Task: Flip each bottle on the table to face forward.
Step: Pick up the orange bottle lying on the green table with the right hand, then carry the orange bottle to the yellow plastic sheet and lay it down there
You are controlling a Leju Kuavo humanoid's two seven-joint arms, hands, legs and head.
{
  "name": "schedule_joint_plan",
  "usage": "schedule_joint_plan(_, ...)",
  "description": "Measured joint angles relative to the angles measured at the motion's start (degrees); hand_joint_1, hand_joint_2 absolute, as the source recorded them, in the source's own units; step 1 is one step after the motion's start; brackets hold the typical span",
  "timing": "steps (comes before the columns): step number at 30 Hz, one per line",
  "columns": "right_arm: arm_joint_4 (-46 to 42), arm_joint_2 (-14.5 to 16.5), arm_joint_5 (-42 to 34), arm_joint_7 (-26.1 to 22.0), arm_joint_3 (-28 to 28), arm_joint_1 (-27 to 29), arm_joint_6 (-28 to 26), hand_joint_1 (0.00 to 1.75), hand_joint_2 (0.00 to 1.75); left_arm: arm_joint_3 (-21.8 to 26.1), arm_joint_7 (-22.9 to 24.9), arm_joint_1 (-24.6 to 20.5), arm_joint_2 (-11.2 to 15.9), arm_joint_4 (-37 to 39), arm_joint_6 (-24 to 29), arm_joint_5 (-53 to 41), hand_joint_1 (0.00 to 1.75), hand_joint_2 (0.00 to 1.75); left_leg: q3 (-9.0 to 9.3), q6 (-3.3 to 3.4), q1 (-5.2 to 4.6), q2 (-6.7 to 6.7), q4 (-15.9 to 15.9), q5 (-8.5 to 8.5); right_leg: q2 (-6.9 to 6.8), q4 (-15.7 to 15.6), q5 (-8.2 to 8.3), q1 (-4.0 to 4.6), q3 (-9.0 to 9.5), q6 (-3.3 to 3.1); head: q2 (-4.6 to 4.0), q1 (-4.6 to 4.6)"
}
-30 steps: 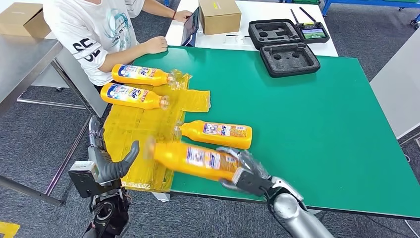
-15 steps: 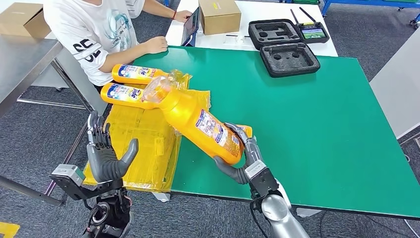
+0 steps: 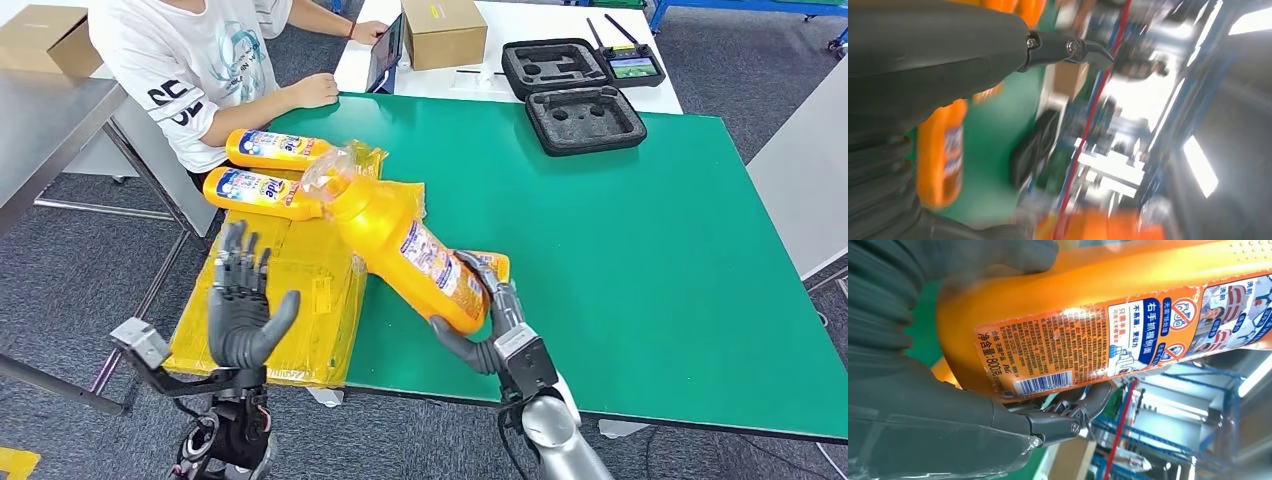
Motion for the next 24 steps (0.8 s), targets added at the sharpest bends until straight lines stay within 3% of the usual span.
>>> schedule_joint_plan(9, 6.8, 4.8, 2.4, -1.6, 3.6, 0.2, 2.1, 1.75, 1.75, -4.9, 4.9, -1.7, 0.0, 6.2, -5.8, 5.7, 0.00, 1.75, 0.00, -0.01, 0.02, 0.01, 0.0, 0.01, 0.01, 0.0, 0.00, 0.02, -0.02, -0.01, -0.01, -0.01)
schedule_joint_plan(24, 12.0, 6.9, 5.2, 0.2, 4.4, -0.9, 4.8, 1.75, 1.75, -5.9, 6.1, -3.5, 0.0, 10.6, -7.7, 8.1, 0.00, 1.75, -0.01, -0.01, 0.01, 0.01, 0.0, 0.01, 0.01, 0.0, 0.00, 0.01, -0.03, -0.01, 0.00, -0.01)
